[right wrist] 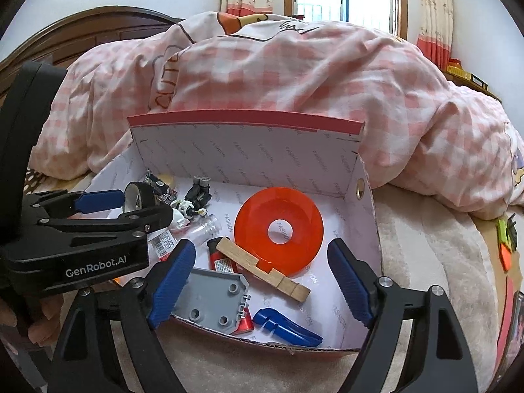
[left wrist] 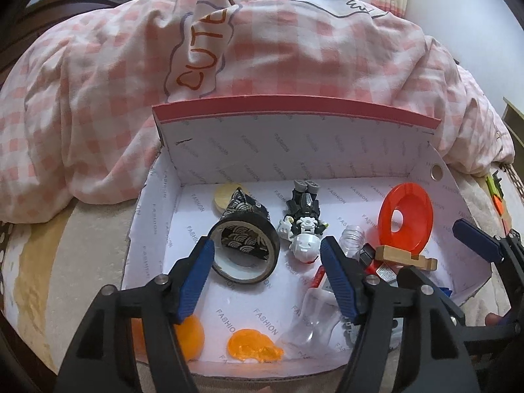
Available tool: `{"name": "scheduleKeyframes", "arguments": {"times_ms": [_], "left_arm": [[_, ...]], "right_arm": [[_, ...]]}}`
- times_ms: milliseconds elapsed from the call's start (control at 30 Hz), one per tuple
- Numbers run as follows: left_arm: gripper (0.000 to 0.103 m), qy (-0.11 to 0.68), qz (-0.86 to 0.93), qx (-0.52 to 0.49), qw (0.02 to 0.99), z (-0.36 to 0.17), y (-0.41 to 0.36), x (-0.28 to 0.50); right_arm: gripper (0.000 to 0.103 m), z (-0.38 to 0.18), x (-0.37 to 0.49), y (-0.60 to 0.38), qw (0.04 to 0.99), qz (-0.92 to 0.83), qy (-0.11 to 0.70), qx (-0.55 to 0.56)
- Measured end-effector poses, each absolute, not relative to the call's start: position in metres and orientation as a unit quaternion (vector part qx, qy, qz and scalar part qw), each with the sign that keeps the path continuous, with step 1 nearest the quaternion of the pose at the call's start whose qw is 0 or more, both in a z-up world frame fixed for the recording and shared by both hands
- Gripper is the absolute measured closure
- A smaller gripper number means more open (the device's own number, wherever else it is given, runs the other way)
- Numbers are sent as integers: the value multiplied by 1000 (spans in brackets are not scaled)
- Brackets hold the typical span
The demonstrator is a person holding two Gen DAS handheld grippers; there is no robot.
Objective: Organize objects
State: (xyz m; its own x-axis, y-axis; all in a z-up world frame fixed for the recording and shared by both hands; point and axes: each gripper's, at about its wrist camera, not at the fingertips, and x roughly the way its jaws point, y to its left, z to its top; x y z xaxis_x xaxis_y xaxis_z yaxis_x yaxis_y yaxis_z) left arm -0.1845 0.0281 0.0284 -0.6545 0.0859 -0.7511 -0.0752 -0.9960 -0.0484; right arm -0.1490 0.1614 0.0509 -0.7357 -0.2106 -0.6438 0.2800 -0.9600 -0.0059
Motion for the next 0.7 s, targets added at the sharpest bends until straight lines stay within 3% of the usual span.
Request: {"name": "scheduleKeyframes", "arguments": {"times_ms": [700], "left_arm": [[35, -3, 916, -399, 46, 43, 33, -154]], "right_arm": [[18, 54, -126, 164, 134, -931, 48, 336]]}}
